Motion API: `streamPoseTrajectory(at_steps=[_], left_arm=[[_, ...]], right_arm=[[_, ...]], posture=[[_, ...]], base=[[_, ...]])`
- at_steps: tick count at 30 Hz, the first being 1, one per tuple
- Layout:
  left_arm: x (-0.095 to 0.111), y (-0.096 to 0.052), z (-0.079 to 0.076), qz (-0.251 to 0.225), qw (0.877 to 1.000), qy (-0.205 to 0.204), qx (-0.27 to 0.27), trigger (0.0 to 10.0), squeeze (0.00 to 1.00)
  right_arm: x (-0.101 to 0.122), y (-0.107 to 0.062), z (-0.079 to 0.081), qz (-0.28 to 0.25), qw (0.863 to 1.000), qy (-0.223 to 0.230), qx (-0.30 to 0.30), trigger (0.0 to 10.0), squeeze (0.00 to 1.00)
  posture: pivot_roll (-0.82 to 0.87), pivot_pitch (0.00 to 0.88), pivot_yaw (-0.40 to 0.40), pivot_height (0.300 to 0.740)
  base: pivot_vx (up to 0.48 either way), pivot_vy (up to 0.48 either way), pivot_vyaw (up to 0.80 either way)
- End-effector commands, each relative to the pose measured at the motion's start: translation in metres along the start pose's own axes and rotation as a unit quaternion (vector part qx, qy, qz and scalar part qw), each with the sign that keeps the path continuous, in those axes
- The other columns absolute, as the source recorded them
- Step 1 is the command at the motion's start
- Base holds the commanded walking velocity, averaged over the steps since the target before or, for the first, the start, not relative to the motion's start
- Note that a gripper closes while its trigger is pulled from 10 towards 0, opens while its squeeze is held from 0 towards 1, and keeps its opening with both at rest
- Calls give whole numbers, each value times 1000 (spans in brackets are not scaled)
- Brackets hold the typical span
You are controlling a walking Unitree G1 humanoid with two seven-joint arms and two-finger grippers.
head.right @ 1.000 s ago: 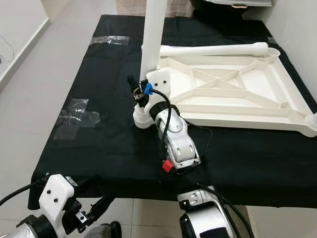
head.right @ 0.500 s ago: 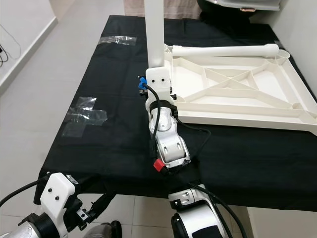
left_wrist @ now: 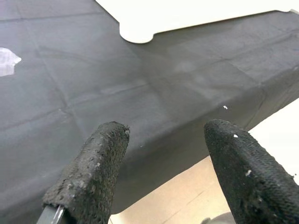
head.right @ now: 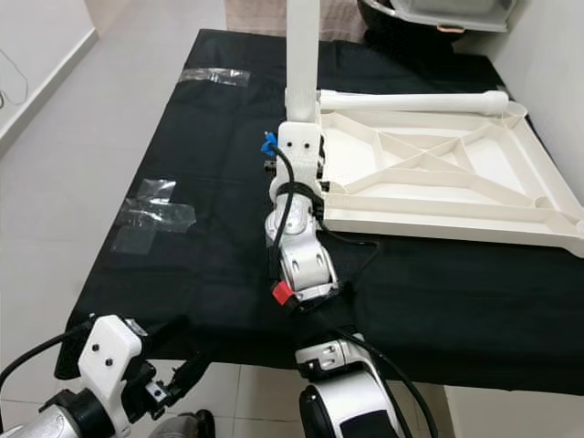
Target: Building children table
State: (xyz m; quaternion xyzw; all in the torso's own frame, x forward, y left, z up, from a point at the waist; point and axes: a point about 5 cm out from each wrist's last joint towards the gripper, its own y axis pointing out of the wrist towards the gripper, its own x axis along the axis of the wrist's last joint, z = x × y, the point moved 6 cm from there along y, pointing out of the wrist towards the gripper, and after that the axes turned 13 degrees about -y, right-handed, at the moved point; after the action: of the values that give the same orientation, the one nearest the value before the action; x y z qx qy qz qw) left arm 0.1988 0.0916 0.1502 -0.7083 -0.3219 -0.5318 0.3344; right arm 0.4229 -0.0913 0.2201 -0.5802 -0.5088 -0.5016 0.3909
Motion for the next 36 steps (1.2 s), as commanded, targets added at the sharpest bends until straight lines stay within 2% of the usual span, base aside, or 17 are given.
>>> streamPoseTrajectory(at_steps=[1, 7, 8, 9, 11, 13, 19, 22, 23, 24, 25, 27, 30, 33, 34, 35, 36], left_arm=[[-6, -1, 1, 12, 1000, -2, 3, 10000, 0], [-6, 0, 2, 12, 1000, 1, 1, 10000, 0], [-6, 0, 2, 12, 1000, 1, 0, 10000, 0], [-6, 1, 1, 11, 1000, 3, -2, 10000, 0], [-5, 1, 1, 11, 1000, 3, -2, 10000, 0], [-6, 1, 1, 11, 1000, 4, -2, 10000, 0], [-5, 1, 3, 12, 1000, 8, -1, 10000, 0], [-5, 1, 3, 12, 1000, 9, -1, 10000, 0], [-5, 0, 3, 13, 1000, 10, -1, 10000, 0], [-5, 0, 3, 13, 1000, 10, -1, 10000, 0], [-5, 0, 3, 13, 1000, 11, -2, 10000, 0], [-4, 0, 4, 11, 1000, 13, 1, 10000, 0], [-3, 0, 5, 9, 1000, 13, 3, 10000, 0], [-1, 1, 5, 6, 1000, 13, 2, 10000, 0], [-1, 1, 5, 6, 1000, 13, 2, 10000, 0], [-1, 3, 5, 4, 1000, 13, 2, 10000, 0], [0, 3, 5, 3, 1000, 15, 2, 10000, 0]], right_arm=[[-84, -10, 10, 155, 985, 44, 57, 10000, 0], [-82, -13, 25, 144, 977, 75, 138, 10000, 0], [-83, -14, 29, 147, 971, 89, 164, 10000, 0], [-72, -20, 41, 104, 958, 111, 242, 10000, 0], [-69, -22, 44, 91, 955, 113, 261, 10000, 0], [-69, -22, 43, 92, 948, 144, 268, 10000, 0], [-68, -27, 46, 68, 937, 139, 314, 10000, 0], [-58, -38, 56, 46, 910, 158, 380, 10000, 0], [-53, -45, 61, 36, 893, 171, 415, 10000, 0], [-53, -45, 61, 36, 893, 171, 415, 10000, 0], [-49, -49, 63, 30, 881, 179, 437, 10000, 0], [-47, -53, 66, 18, 874, 164, 457, 10000, 0], [-52, -47, 65, 32, 887, 152, 436, 10000, 0], [-75, -17, 41, 80, 949, 98, 290, 10000, 0], [-75, -17, 41, 80, 949, 98, 290, 10000, 0], [-82, -6, 21, 89, 971, 65, 214, 10000, 0], [-84, -4, 13, 93, 977, 55, 186, 10000, 0]], posture=[[185, 210, -76, 740], [180, 208, -71, 740], [185, 204, -67, 740], [186, 199, -66, 740], [186, 199, -66, 740], [189, 197, -65, 740], [193, 196, -64, 740], [195, 198, -63, 740], [195, 200, -63, 740], [195, 200, -63, 740], [196, 199, -63, 740], [198, 203, -65, 740], [198, 203, -65, 740], [192, 206, -63, 740], [192, 206, -63, 740], [192, 206, -63, 740], [192, 206, -63, 740]], base=[[0, 0, 0], [0, 0, 0], [0, 0, 0], [0, 0, 0], [0, 0, 0], [0, 0, 0], [0, 0, 0], [0, 0, 0], [0, 0, 0], [0, 0, 0], [0, 0, 0], [0, 0, 0], [0, 0, 0], [0, 0, 0], [0, 0, 0], [0, 0, 0], [0, 0, 0]])
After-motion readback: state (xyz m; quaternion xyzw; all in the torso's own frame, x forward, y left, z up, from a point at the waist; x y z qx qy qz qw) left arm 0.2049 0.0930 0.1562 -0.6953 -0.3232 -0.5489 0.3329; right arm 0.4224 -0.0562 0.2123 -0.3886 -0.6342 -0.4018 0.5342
